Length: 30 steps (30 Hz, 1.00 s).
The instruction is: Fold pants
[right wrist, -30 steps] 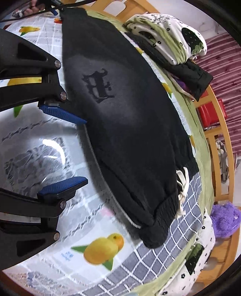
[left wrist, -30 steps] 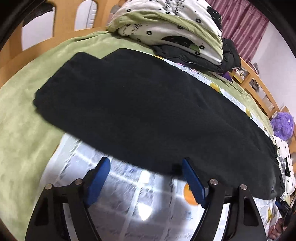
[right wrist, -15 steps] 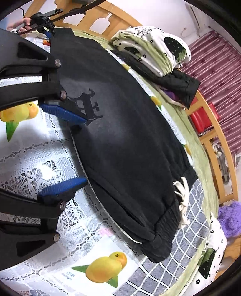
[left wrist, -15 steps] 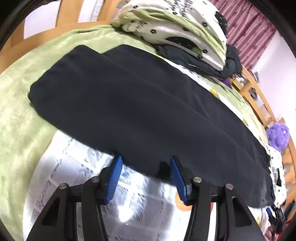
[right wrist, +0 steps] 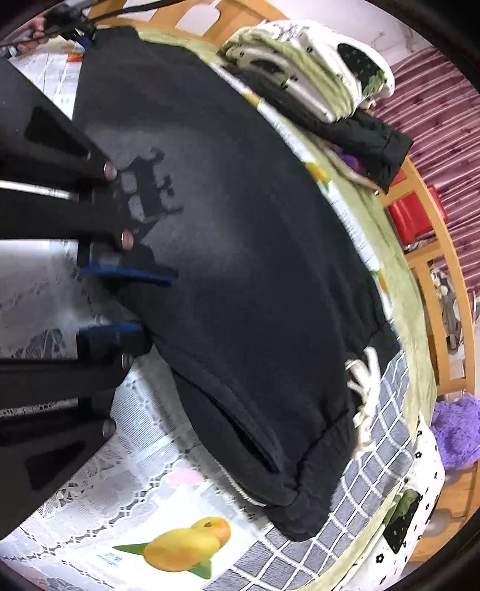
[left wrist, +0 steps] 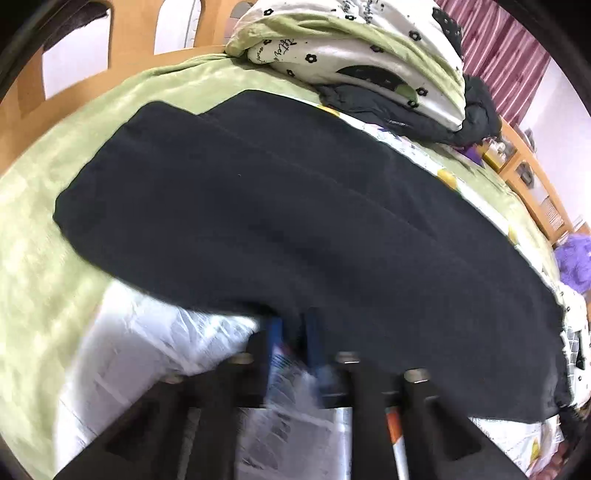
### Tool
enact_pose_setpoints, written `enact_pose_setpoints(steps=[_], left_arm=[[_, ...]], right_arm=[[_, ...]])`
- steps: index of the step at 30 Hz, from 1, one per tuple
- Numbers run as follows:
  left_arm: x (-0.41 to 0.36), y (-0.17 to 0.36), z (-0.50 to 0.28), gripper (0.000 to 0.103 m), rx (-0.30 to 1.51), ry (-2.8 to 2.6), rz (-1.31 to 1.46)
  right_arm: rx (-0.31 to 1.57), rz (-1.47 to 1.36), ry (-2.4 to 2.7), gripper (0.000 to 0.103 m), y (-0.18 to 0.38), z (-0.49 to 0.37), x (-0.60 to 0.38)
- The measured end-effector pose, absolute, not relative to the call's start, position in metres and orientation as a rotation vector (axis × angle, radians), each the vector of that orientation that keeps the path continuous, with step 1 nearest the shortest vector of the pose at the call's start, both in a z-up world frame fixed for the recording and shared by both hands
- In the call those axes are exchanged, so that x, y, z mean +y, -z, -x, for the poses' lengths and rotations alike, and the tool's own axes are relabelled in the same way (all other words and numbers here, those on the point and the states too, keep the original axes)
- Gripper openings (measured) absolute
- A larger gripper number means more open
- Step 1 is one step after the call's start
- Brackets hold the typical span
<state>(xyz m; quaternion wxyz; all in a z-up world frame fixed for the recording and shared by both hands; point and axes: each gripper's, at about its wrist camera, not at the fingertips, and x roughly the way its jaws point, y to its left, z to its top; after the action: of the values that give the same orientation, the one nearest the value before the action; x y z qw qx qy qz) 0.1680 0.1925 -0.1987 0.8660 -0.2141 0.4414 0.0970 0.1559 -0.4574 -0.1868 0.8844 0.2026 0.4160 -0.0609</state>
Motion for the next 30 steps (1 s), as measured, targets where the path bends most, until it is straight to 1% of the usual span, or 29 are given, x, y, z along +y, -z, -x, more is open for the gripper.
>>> enact_pose_setpoints(steps=[3,6,10,14,18,23,26,28,29,30], left_arm=[[0.204,0.176,-0.17,0.007,0.867,-0.163,0.496],[0.2,0.141,-0.181,0.007,0.789,-0.138,0.429],[0.191,0.1,-0.219,0.007,0.703,-0.104,0.355],[0.179,0.082,-0.27,0.007,0.653,-0.117,0.266],[0.175,0.091,-0.323,0.007,0.663,-0.132,0.267],[0.168,0.129,-0.366,0.007,0.697,-0.182,0.237],[0.166,0.146,-0.378,0.009,0.715,-0.201,0.221],[0.165,0.146,-0.376,0.01,0.728,-0.203,0.205],[0.164,0.143,-0.372,0.012,0.722,-0.195,0.2],[0.164,0.139,-0.365,0.02,0.712,-0.192,0.195]], right_arm=[[0.829,-0.401,0.097,0.017,0.162,-0.16,-0.456],[0.776,-0.37,0.053,0.016,0.132,-0.171,-0.454],[0.732,-0.324,0.019,0.016,0.1,-0.201,-0.451],[0.686,-0.289,0.008,0.016,0.081,-0.246,-0.447],[0.682,-0.292,0.005,0.015,0.082,-0.301,-0.449],[0.734,-0.315,0.029,0.016,0.113,-0.367,-0.449],[0.79,-0.303,0.045,0.022,0.136,-0.391,-0.447],[0.821,-0.275,0.054,0.026,0.145,-0.395,-0.444],[0.823,-0.263,0.058,0.031,0.144,-0.392,-0.443],[0.817,-0.261,0.055,0.036,0.141,-0.385,-0.442]])
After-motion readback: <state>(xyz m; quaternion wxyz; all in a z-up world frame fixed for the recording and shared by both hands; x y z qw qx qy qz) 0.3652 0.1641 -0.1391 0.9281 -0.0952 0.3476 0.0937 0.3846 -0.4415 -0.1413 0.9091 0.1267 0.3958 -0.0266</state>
